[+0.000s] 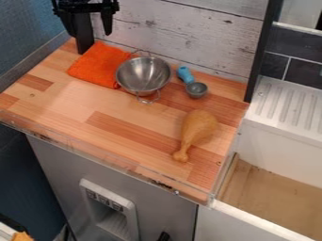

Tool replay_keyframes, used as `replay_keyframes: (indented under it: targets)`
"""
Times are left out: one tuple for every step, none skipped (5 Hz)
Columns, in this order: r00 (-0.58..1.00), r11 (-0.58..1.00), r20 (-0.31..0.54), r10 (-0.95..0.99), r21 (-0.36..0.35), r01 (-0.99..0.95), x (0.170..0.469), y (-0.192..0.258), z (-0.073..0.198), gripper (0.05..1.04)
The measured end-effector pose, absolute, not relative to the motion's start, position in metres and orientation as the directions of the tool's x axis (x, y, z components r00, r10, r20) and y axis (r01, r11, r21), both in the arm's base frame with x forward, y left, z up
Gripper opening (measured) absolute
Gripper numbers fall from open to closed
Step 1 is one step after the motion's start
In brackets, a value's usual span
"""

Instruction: Move the silver pot to the left side of the table

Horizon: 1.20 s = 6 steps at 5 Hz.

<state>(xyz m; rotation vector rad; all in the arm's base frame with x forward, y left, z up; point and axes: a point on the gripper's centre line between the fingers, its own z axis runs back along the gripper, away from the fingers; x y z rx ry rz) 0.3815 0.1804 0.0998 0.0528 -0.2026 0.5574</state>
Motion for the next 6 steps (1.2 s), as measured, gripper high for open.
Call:
replay_keyframes:
  targets:
    - [0.835,0.847,0.159,0.526,-0.007,-0.532,0.38,0.178,0.082,1.0]
    - [0.83,0.84,0.131,0.543,-0.074,-0.538,0.381,0.166,0.074,1.0]
    - [0.857,0.847,0.051,0.513,-0.193,-0.496,0.383,0.148,0.058,1.0]
    - [0.873,0.829,-0.009,0.488,-0.307,-0.467,0.382,0.142,0.038,1.0]
    - [0.886,0.836,-0.025,0.462,-0.322,-0.445,0.38,0.137,0.031,1.0]
    - [0.903,0.851,-0.042,0.428,-0.318,-0.418,0.375,0.126,0.023,0.947]
